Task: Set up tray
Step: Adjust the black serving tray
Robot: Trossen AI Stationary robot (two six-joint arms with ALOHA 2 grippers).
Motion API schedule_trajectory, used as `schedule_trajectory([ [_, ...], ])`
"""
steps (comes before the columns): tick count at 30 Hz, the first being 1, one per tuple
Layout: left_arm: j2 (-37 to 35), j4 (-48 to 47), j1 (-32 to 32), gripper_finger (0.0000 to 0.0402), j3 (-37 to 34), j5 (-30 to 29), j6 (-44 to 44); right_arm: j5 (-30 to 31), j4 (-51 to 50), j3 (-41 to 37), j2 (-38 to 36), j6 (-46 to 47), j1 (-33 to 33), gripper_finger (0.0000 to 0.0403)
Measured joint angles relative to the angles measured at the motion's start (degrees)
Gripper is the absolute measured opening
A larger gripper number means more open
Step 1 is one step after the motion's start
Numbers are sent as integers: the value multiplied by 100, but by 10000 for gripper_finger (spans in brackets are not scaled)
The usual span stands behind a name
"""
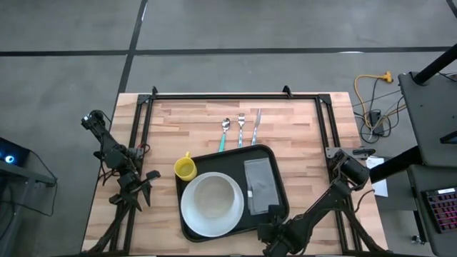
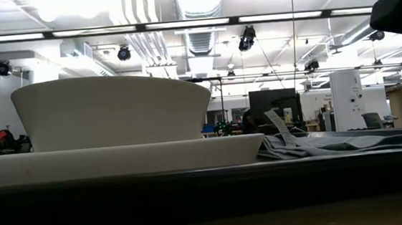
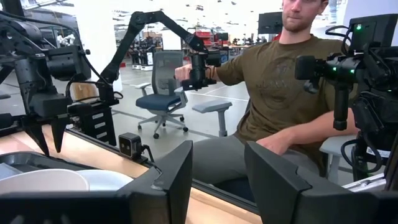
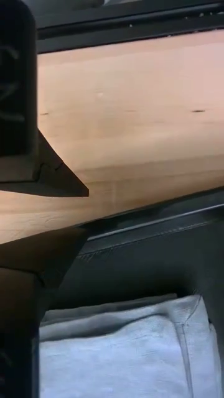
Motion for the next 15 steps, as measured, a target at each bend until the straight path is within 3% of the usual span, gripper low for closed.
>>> schedule_trajectory([
  [15,0,-1,0,132,2,-2,0,343,-180,291,59,-589,9,96],
])
